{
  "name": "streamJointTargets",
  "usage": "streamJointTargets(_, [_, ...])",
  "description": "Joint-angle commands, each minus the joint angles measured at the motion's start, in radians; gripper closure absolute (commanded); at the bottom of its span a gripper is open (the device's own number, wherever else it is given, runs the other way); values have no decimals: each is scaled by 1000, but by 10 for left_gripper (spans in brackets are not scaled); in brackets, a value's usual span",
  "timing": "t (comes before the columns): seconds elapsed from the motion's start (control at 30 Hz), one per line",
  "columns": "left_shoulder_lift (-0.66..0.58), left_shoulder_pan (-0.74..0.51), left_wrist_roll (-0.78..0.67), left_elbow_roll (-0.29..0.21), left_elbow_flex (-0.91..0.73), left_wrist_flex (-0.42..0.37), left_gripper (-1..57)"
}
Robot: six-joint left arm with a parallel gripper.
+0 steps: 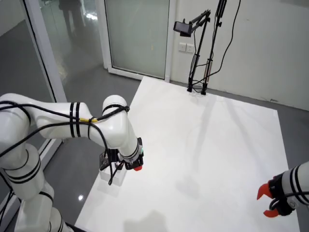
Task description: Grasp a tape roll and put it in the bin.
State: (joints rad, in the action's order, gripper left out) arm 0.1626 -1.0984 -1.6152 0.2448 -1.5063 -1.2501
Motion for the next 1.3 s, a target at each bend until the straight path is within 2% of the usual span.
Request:
streamJointTargets(0.03, [0,20,0,2,0,0,568])
streamJointTargets(0.57, [0,-38,0,2,0,0,568])
streamJointTargets(1.3, [0,12,0,2,0,0,568])
